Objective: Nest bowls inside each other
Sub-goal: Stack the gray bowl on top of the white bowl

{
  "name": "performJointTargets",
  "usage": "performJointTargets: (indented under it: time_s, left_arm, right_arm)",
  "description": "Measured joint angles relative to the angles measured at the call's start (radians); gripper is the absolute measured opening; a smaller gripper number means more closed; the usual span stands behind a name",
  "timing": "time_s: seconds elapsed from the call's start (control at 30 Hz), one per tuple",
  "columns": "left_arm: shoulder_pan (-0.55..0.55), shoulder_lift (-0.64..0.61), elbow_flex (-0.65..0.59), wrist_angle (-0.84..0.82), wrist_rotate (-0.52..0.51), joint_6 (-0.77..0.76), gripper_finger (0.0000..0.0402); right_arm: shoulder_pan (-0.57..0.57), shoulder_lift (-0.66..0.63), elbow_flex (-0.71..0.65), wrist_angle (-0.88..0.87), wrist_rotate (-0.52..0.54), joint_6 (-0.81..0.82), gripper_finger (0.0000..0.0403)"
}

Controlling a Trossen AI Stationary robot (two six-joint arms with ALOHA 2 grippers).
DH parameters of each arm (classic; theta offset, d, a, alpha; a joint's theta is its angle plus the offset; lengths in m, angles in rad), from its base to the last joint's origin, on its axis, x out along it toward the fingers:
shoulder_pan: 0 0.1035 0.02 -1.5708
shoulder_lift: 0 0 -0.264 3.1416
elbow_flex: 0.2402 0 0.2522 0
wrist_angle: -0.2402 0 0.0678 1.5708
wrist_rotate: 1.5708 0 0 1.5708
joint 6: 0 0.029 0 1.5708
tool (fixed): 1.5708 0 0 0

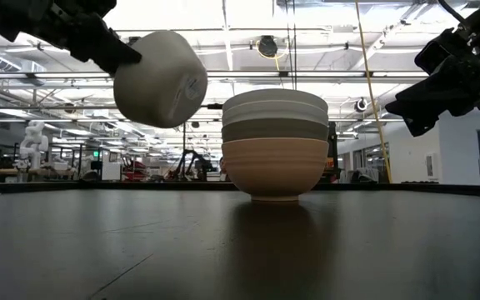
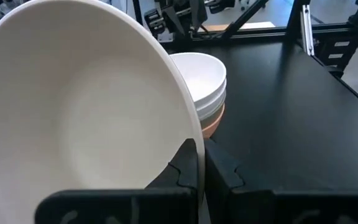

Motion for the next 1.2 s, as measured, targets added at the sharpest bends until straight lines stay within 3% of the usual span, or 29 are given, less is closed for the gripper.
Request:
performJointTargets:
  time_s: [0.43, 0.8, 1.2]
  left_arm:
    - [-0.056, 0.0, -0.004, 0.08, -0.013, 0.048, 0.0005]
    - [-0.083, 0.003, -0.092, 0.302, 0.024, 0.04, 0.0005]
    - [-0.081, 0.019, -0.097, 0.425, 0.072, 0.041, 0.0005]
  right_arm:
    - [0.0, 0.0, 0.0, 0.003, 0.0, -0.003, 0.0114]
    - [0.0, 0.0, 0.0, 0.004, 0.0, -0.003, 0.0114]
    - [0.0, 0.0, 0.0, 0.005, 0.0, -0.008, 0.0114]
